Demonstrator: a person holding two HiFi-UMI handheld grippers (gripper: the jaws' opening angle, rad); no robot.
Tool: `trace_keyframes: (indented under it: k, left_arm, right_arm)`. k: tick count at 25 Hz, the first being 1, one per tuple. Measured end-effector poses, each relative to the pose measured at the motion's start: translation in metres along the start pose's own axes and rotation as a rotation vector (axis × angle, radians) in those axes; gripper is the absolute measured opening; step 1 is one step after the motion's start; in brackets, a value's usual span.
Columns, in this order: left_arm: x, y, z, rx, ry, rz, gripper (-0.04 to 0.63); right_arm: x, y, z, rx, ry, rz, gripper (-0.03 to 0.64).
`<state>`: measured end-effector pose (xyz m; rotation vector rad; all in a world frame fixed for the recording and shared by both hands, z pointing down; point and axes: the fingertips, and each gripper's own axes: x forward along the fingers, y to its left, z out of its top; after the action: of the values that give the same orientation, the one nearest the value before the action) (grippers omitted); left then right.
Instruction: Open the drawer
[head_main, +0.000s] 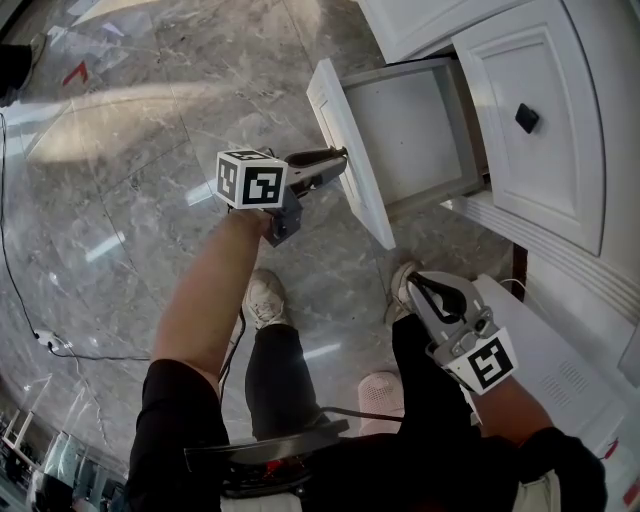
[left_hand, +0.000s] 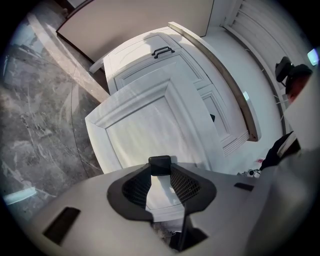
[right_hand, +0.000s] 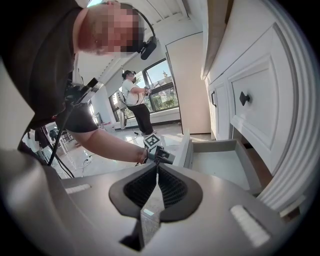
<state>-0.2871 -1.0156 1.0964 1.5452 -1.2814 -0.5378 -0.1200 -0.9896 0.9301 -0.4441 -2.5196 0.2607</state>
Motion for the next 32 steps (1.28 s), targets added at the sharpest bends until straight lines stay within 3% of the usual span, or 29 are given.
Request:
trace_keyframes:
  k: [15, 23, 27, 32]
  left_arm:
    - [0.000, 0.001, -0.001, 0.011, 0.001, -0.006, 0.121]
    - [-0.008, 0.002, -0.004, 0.023, -0.022, 0.046, 0.133]
    - [-0.029, -0.004, -0.011, 0.046, -0.048, 0.109, 0.135]
    - [-0.066, -0.052, -0.023, 0.119, -0.090, 0.150, 0.135]
  right_arm:
    - [-0.006, -0.006, -0.006, 0.003, 0.010, 0.006, -0.001]
    - [-0.007, -0.004, -0.007, -0.001, 0.006, 0.031, 0.000]
    - [-0.012, 0.001, 0.001, -0.006, -0.006, 0.046, 0.000]
    - [-0.026, 0.017, 0.027, 0.002, -0.033, 0.074, 0.000]
